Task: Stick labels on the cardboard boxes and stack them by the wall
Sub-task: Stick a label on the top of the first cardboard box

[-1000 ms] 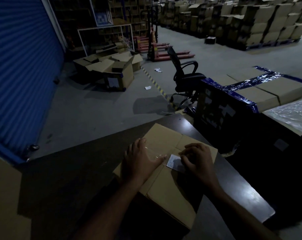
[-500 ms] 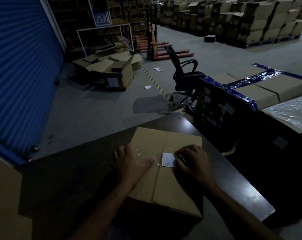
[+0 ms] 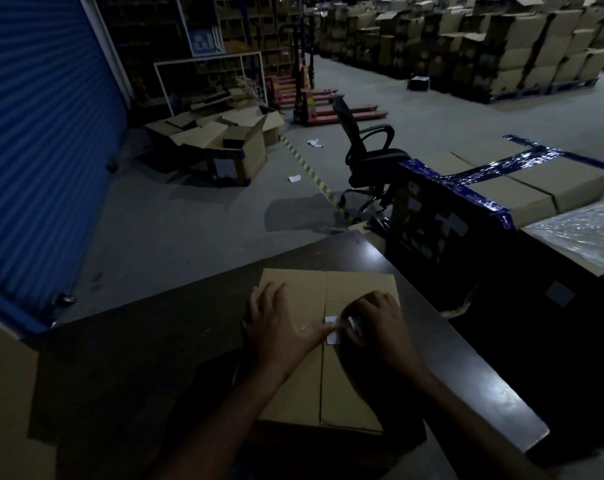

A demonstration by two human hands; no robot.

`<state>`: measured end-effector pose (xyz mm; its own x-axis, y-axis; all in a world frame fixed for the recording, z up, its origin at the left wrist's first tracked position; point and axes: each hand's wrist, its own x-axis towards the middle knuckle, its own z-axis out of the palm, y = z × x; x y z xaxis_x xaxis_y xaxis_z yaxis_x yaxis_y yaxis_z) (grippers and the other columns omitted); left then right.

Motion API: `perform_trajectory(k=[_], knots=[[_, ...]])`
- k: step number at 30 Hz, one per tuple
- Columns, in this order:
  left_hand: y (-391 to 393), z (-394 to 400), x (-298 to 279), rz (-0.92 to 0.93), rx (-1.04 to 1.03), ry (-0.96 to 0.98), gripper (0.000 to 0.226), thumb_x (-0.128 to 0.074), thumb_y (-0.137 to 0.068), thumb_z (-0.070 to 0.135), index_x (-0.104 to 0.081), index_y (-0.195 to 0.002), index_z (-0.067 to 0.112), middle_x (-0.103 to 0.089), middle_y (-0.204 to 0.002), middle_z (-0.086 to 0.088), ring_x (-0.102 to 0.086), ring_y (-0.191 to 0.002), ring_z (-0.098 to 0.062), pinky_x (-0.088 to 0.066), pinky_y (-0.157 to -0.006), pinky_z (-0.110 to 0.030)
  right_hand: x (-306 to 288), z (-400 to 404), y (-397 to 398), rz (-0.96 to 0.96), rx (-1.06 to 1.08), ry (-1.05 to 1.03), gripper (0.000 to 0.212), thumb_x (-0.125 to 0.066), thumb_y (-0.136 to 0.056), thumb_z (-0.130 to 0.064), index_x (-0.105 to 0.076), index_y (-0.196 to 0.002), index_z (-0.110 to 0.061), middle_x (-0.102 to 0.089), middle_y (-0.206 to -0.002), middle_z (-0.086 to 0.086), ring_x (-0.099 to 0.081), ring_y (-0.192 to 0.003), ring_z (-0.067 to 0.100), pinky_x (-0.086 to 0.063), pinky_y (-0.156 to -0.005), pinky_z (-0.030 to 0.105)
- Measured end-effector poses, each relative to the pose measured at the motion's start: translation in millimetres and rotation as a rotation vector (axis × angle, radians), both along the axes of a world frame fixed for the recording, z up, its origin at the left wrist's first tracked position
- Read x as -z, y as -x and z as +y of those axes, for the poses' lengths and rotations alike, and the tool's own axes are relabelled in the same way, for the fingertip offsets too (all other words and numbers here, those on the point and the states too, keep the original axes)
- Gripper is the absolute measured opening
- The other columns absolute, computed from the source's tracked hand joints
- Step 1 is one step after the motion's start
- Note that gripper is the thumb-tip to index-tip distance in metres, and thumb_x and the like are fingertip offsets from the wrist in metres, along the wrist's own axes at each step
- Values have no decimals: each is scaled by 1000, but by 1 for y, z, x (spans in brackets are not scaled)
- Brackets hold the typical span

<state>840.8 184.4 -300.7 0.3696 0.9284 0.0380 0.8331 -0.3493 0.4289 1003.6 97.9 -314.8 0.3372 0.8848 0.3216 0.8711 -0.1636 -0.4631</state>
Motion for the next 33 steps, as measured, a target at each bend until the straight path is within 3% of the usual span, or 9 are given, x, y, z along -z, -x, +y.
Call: perform_trajectory(k=[5, 8, 13, 20, 24, 33], knots=[[3, 0, 3, -23, 1, -24, 112, -54, -65, 89, -24, -152, 26, -13, -164, 3, 0, -151, -21, -17, -119, -49, 2, 1, -5, -40, -33, 24, 23, -51, -77, -53, -63, -85, -35, -44, -84, -19, -39, -85, 7, -34, -72, 25], [3, 1, 4, -40, -4, -30, 111, -55, -63, 89, -26, -150, 26, -16, -163, 4, -1, -151, -21, -18, -118, -49, 1, 2, -12, -33, -28, 43, 29, -47, -75, -56, -65, -87, -37, -44, -87, -20, -39, -86, 5, -28, -71, 20], [3, 1, 6, -49, -5, -44, 107, -58, -64, 87, -31, -147, 25, -18, -162, 4, -2, -150, -21, -18, -118, -48, -1, 0, -13, -51, -14, 38, 31, -45, -74, -56, -64, -86, -35, -40, -87, -20, -34, -85, 3, -26, -72, 25], [3, 2, 6, -55, -6, -37, 106, -57, -63, 89, -35, -146, 26, -20, -161, 5, -4, -150, -21, -19, -118, -49, -2, -2, -11, -25, -5, 16, 35, -44, -72, -56, -63, -86, -30, -41, -88, -17, -36, -85, 5, -22, -72, 13], [2, 3, 6, -48, -7, -36, 105, -56, -62, 89, -37, -144, 26, -20, -161, 6, -4, -150, -20, -19, -118, -50, -3, -1, -9, -26, 10, 22, 38, -41, -71, -57, -62, -86, -29, -40, -88, -17, -37, -86, 7, -25, -70, 25], [2, 3, 6, -45, -3, -21, 107, -54, -62, 90, -36, -146, 27, -19, -161, 6, -3, -150, -20, -19, -119, -50, -2, -3, -12, 17, -3, 22, 41, -40, -71, -58, -62, -88, -28, -43, -92, -15, -35, -90, 4, -26, -75, 24]])
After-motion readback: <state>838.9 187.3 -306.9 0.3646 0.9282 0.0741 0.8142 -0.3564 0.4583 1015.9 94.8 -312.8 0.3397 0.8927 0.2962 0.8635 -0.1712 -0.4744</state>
